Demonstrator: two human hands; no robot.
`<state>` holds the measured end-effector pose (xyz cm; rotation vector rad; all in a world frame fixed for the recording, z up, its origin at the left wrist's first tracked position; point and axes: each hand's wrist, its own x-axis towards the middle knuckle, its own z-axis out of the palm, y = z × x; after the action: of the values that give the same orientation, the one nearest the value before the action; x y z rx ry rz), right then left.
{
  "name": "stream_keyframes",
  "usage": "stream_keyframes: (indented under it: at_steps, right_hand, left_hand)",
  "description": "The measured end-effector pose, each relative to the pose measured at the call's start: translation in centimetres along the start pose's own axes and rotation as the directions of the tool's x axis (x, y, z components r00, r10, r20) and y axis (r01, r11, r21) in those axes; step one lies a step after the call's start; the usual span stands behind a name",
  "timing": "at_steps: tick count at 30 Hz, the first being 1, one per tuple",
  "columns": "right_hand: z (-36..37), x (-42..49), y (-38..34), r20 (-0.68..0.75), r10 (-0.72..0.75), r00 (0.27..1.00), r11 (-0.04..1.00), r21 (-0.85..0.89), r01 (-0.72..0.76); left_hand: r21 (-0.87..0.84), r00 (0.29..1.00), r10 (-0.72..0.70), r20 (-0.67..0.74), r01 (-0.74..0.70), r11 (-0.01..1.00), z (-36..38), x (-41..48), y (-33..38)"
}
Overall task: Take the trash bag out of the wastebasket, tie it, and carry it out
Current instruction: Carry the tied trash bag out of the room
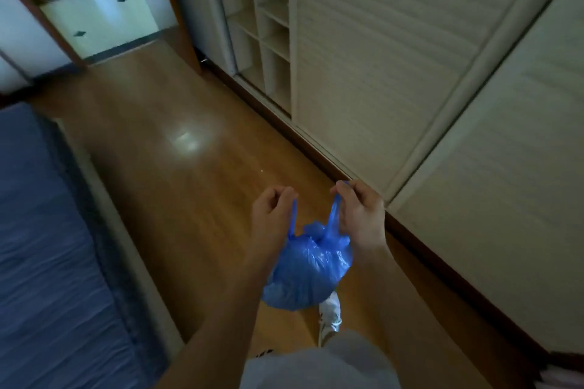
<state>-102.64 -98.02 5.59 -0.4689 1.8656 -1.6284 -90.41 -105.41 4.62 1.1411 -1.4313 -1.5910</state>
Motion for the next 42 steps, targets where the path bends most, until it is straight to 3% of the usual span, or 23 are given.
stream_keyframes:
  at_steps: [5,10,14,20,33,42]
  right_hand:
    - [2.7,7.5,-2.0,0.225,-0.015,0.974,0.999,-0.024,0.021]
    - [5.8,11.8,-2.8,0.389,-0.022,0.921,0.998,-0.047,0.043]
    - [8.0,14.8,-3.1,0.449,-0.05,0.892,0.996,-0.046,0.079]
    - [13.0,18.0,-2.7,0.48,0.018,0.877,0.999,-0.038,0.0]
    - [32.3,22.6,-4.6,0.617,0.015,0.787,0.99,-0.119,0.074]
    - [45.6,25.9,-6.7,0.625,0.018,0.781,0.992,-0.111,0.067]
  left_hand:
    - [0.082,0.974,0.031,-0.223,-0.013,0.997,1.2,6.3,1.1]
    - [0.087,0.936,0.006,-0.352,0.026,0.996,1.1,8.9,1.3]
    - [0.072,0.901,-0.012,-0.434,0.048,0.996,-0.2,10.2,1.7]
    - [0.087,0.827,0.011,-0.563,0.046,0.995,-4.0,12.4,1.7]
    - [-0.033,0.744,-0.062,-0.665,0.054,0.998,-18.1,24.7,2.1]
    - [-0.05,0.77,-0.032,-0.638,0.0,0.999,-27.4,35.6,4.7]
